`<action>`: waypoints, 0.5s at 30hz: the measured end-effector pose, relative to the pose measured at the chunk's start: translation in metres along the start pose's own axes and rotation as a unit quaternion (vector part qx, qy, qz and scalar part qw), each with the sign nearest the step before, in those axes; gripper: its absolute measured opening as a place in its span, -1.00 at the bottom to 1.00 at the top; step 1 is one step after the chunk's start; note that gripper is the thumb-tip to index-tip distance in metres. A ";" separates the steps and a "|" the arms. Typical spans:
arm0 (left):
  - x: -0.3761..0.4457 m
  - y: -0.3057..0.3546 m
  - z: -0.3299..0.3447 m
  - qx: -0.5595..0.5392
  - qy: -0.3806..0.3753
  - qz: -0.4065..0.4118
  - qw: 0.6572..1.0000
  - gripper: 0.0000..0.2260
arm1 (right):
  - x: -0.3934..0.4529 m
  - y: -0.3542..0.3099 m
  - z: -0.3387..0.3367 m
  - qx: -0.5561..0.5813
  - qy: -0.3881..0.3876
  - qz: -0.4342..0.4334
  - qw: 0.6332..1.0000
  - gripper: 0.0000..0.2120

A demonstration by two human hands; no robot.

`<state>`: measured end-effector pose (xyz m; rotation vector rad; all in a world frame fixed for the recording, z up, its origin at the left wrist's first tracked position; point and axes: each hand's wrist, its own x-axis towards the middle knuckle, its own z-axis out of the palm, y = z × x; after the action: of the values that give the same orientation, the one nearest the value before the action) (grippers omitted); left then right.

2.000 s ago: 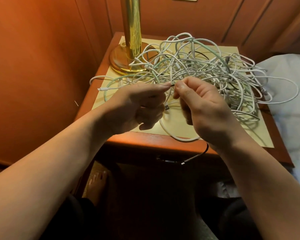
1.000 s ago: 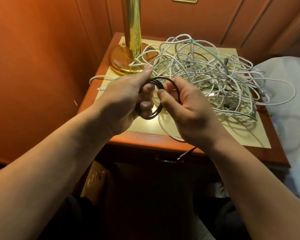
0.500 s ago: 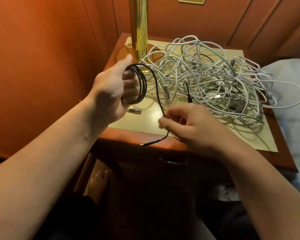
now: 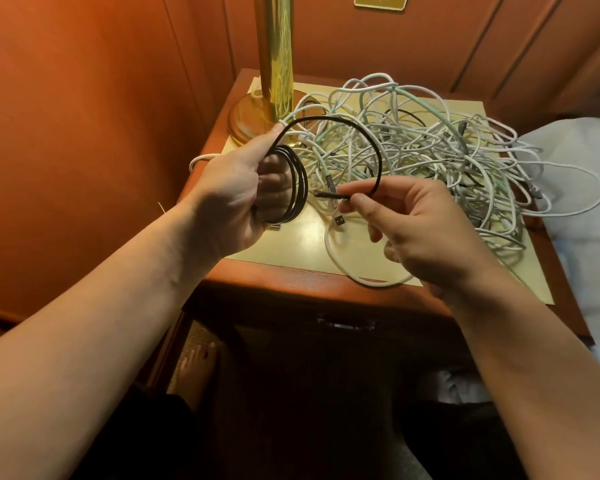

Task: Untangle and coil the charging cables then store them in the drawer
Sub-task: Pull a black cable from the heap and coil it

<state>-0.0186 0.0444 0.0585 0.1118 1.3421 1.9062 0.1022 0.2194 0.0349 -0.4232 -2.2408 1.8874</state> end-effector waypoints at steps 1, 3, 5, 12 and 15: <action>0.000 -0.001 0.000 -0.004 -0.004 -0.006 1.000 -0.57 | 0.001 0.000 -0.001 0.001 0.000 -0.001 1.000 -0.84; 0.000 -0.002 0.000 -0.007 -0.007 -0.019 1.000 -0.50 | 0.000 0.000 -0.001 0.007 -0.004 -0.003 1.000 -0.83; 0.001 -0.003 0.001 -0.010 -0.013 -0.029 0.999 -0.48 | -0.001 0.000 0.002 0.002 -0.007 -0.014 1.000 -0.83; 0.001 -0.003 0.001 -0.033 -0.049 -0.040 0.997 -0.49 | -0.001 0.004 0.004 -0.087 0.075 -0.066 0.991 -0.87; -0.001 -0.004 0.004 -0.026 -0.047 -0.039 0.998 -0.53 | -0.002 0.005 0.010 -0.076 0.034 -0.095 0.992 -0.86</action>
<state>-0.0141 0.0472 0.0568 0.1202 1.2152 1.8457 0.1011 0.2102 0.0285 -0.2811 -2.2981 1.5928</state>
